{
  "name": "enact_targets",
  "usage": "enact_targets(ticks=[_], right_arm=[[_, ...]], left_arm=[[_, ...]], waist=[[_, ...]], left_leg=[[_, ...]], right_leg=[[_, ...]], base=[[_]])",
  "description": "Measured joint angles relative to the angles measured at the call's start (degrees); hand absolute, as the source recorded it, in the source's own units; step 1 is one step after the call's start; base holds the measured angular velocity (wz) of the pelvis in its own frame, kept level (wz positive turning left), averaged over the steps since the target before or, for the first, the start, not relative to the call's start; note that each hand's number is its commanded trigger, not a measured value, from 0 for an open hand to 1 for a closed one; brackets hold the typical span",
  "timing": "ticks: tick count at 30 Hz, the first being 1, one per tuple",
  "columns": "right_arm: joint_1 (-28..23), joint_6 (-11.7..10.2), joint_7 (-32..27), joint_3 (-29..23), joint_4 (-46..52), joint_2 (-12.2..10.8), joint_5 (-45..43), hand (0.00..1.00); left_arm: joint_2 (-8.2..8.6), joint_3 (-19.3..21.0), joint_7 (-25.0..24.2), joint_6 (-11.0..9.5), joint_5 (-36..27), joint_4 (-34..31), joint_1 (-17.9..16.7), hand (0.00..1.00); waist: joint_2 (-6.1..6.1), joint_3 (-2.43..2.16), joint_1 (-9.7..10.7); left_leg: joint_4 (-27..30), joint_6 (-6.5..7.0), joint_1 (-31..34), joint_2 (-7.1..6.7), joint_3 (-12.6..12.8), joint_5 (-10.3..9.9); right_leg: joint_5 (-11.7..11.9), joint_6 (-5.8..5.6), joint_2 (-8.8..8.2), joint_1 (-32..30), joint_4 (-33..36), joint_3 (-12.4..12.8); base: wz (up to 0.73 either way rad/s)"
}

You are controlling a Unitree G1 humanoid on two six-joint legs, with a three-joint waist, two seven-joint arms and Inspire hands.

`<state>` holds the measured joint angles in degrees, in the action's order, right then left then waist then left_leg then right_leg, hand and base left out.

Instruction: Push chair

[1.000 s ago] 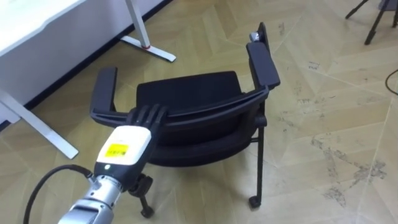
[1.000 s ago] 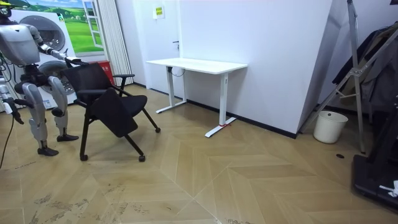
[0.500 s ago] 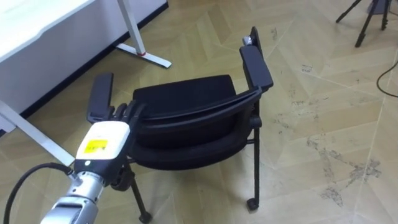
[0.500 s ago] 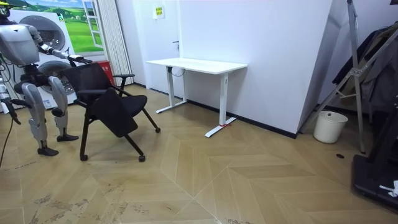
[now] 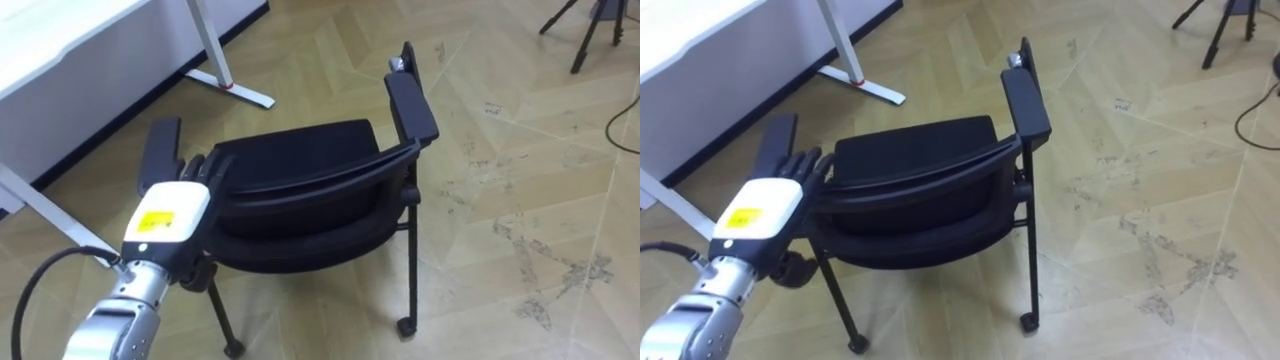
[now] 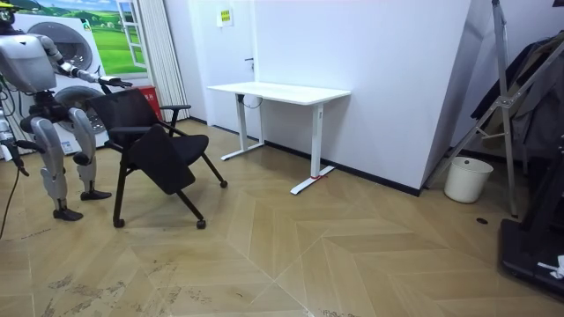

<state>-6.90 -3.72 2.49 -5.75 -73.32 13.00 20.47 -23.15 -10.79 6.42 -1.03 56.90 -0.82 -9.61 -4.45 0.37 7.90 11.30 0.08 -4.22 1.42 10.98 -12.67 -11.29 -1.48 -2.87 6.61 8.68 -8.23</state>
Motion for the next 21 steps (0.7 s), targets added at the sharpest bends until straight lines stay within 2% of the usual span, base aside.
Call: enact_targets(ticks=[5,9,10,17,20,21], right_arm=[[0.01,-0.52,-0.73,0.01,0.01,0.00,-0.02,0.00],[0.01,-0.62,-1.22,0.01,0.06,0.01,-0.02,0.00],[-0.02,-0.62,-1.35,0.01,0.08,0.00,-0.01,0.00],[-0.02,-0.60,-2.18,0.08,1.23,0.02,-0.57,0.00],[-0.04,-0.48,-2.34,0.08,1.49,0.03,-0.68,0.00],[-0.05,-0.48,-2.34,0.08,1.65,0.03,-0.68,0.00]], left_arm=[[-0.10,0.00,1.04,-1.30,0.02,0.04,0.62,0.00],[-0.17,0.00,2.40,-1.78,-0.16,0.28,0.86,0.00],[-0.17,-0.02,2.98,-1.98,-0.22,0.95,1.11,0.00],[-0.06,-1.02,3.47,-1.84,-0.43,8.23,4.86,0.00],[-0.07,-1.01,3.50,-1.31,-0.43,9.04,5.68,0.00],[-0.07,-1.02,3.50,-1.29,-0.43,9.05,5.68,0.37]], waist=[[-0.30,-0.20,0.24],[-0.39,-0.20,0.23],[-0.35,-0.08,0.23],[-0.87,0.03,1.92],[-0.88,0.07,2.49],[-0.88,0.07,2.63]], left_leg=[[0.07,0.00,0.46,-0.02,0.02,0.00],[0.06,0.00,0.39,-0.03,0.00,0.00],[0.05,0.00,0.31,-0.03,0.00,0.00],[-0.01,0.00,0.39,-0.04,-0.09,0.00],[-0.05,0.00,0.43,-0.05,-0.04,0.00],[-0.06,0.00,0.43,-0.05,-0.03,0.00]], right_leg=[[0.02,0.01,0.00,-0.27,0.01,0.05],[0.02,0.02,-0.01,-0.24,-0.03,0.11],[0.02,0.02,-0.01,-0.36,-0.05,0.18],[0.02,0.02,-0.01,-0.26,-0.04,0.29],[0.02,0.02,-0.01,-0.33,-0.03,0.31],[0.02,0.02,-0.01,-0.34,-0.03,0.32]], base=[[0.00],[0.00],[0.00],[0.00],[0.00],[0.00]])
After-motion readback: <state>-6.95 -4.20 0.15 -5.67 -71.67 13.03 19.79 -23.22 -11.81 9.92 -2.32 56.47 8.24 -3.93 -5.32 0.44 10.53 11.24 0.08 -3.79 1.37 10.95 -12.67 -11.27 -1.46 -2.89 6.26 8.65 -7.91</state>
